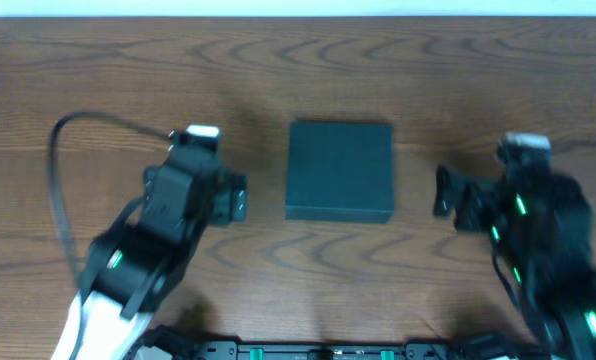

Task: Pack container

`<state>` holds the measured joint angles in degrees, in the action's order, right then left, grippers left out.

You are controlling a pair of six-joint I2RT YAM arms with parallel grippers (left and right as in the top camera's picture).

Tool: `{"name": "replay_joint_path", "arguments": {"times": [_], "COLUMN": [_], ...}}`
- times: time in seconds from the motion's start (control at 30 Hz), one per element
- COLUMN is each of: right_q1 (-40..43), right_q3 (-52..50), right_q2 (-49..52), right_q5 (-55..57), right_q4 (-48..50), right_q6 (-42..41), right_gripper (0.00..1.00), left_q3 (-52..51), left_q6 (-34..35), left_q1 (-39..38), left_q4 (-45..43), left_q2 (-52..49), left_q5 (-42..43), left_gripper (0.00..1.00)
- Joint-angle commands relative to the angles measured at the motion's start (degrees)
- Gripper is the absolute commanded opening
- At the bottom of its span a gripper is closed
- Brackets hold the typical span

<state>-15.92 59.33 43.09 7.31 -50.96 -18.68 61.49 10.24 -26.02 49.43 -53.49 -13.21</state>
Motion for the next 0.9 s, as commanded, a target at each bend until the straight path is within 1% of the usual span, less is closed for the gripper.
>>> {"name": "replay_joint_path", "arguments": {"times": [0.0,0.13,0.27,0.6,0.77,0.87], "right_q1": [-3.1,-5.07,-5.05,-5.05,-5.05,-5.05], "right_q3": [0.2,0.2,0.2,0.17,0.17,0.17], "right_q2": [-6.88,-14.99,-17.99,-18.08,-18.08,-18.08], "right_q5": [0.35,-0.26,-0.24,-0.26,-0.28,-0.22], "right_q4": [-4.31,-11.67,-16.68,-25.46,-26.25,-26.38], "right_q6": [0.22,-3.21,-7.43,-7.43,-7.43,-7.43], "right_gripper": [0.99,0.99,0.99,0.99,0.99,0.99], "left_q3": [-2.86,-6.84,-8.5,-8.5,-8.52,-8.5], "left_q6": [-0.81,1.18,4.83,5.01,5.03,5.01], "left_q1": [0.22,0.22,0.22,0.22,0.22,0.22], "left_q4": [1.81,3.26,4.09,14.12,17.99,18.6], "left_q2": [8.61,19.82,24.63,24.92,24.92,24.92], "left_q5": [1.27,1.22,0.79,1.05,1.07,1.05], "left_gripper": [0.95,0.95,0.95,0.96,0.95,0.95]}}
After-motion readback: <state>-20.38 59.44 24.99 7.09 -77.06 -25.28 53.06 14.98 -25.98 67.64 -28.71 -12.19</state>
